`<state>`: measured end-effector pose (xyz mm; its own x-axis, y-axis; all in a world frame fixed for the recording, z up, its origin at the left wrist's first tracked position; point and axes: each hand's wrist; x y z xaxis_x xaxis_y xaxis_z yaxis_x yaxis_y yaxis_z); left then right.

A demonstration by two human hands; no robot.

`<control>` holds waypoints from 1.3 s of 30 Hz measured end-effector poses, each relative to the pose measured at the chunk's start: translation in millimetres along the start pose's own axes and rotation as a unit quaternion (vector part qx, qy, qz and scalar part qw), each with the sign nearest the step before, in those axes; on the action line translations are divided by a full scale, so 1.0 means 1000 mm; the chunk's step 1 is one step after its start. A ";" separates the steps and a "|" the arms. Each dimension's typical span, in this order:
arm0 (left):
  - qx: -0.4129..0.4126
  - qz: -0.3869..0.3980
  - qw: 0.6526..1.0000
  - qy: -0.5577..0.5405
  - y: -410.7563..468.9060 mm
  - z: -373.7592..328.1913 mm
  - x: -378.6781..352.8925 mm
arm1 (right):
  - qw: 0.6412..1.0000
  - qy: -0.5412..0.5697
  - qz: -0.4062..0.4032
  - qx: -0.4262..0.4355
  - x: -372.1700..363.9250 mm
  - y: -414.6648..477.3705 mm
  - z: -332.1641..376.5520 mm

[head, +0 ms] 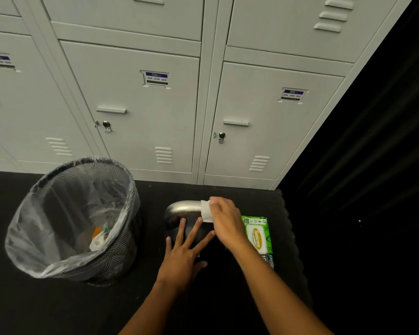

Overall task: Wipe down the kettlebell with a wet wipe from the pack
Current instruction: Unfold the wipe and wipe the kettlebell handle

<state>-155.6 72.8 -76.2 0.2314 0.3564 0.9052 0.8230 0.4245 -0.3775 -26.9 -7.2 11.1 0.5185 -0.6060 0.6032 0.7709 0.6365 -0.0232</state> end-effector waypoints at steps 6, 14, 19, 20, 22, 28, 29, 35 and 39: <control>0.018 -0.023 0.999 -0.036 -0.003 -0.006 -0.001 | 0.981 0.176 -0.085 -0.008 -0.012 -0.034 -0.040; 0.025 -0.027 0.998 -0.055 -0.001 -0.007 -0.008 | 0.988 0.057 0.047 -0.133 0.013 0.018 -0.006; 0.018 -0.054 0.997 -0.045 0.007 -0.004 -0.017 | 0.998 -0.028 -0.040 0.044 -0.011 -0.023 -0.010; 0.020 -0.063 0.997 -0.034 0.008 -0.003 -0.017 | 0.996 -0.006 -0.059 0.063 -0.015 -0.032 -0.015; 0.037 -0.041 0.998 -0.014 0.011 0.001 -0.018 | 0.992 0.065 -0.093 0.062 -0.020 -0.038 -0.028; 0.014 -0.040 0.999 -0.035 0.009 -0.007 -0.013 | 0.957 0.250 -0.075 -0.127 0.004 -0.009 -0.029; 0.012 -0.033 0.999 -0.036 0.009 -0.007 -0.011 | 0.955 0.238 -0.052 -0.170 0.010 -0.001 -0.025; 0.009 -0.025 1.000 -0.008 0.011 -0.003 -0.007 | 0.985 0.016 0.005 -0.170 0.007 0.025 0.003; 0.052 -0.020 0.998 0.019 0.012 0.003 -0.011 | 0.994 0.003 -0.113 -0.011 -0.019 -0.016 -0.009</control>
<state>-149.4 76.2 -91.7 0.2211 0.3069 0.9257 0.7744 0.5217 -0.3580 -45.6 -9.7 -6.8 0.3332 -0.7348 0.5908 0.8761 0.4729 0.0941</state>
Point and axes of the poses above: each hand's wrist, its own y-axis towards the middle knuckle, its own x-axis out of the back of the hand, z = x × y, and after that the axes turned 15 degrees about x, right-handed
